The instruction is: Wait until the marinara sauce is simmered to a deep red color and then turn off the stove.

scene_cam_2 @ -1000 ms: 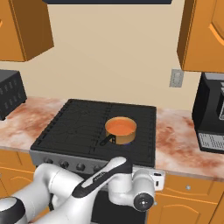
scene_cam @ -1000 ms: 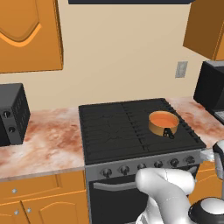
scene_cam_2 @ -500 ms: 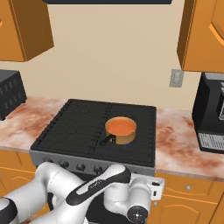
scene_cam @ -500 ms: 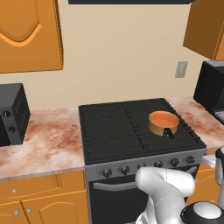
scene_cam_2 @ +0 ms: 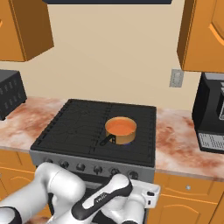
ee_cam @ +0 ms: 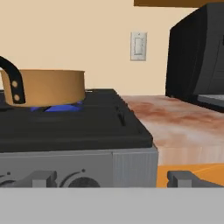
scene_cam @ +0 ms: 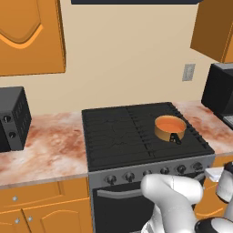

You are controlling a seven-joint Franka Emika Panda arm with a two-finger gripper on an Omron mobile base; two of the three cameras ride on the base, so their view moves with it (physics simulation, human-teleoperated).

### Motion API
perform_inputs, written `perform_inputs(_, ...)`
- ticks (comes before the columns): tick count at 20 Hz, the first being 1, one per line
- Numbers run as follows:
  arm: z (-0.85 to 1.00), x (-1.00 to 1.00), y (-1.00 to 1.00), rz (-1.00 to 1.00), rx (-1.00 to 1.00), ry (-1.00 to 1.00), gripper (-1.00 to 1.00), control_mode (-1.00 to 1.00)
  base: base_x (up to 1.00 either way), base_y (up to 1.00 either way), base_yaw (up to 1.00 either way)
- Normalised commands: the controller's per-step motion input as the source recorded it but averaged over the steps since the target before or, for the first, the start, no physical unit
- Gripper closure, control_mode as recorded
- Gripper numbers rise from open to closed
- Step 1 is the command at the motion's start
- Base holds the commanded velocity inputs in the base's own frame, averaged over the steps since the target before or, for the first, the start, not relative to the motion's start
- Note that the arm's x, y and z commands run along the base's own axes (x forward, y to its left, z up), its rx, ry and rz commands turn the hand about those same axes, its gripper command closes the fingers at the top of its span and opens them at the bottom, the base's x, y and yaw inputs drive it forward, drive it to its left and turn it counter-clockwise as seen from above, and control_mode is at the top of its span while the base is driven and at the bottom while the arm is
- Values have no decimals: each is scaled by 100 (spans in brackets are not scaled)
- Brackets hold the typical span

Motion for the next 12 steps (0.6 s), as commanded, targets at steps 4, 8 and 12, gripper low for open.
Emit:
perform_inputs(4,-38,0,0,0,0,-12,-100,-100,0,0,0)
perform_inputs(8,-14,0,0,0,0,-14,-100,-100,0,0,0)
perform_inputs(12,0,0,4,0,0,-14,-100,-100,0,0,0)
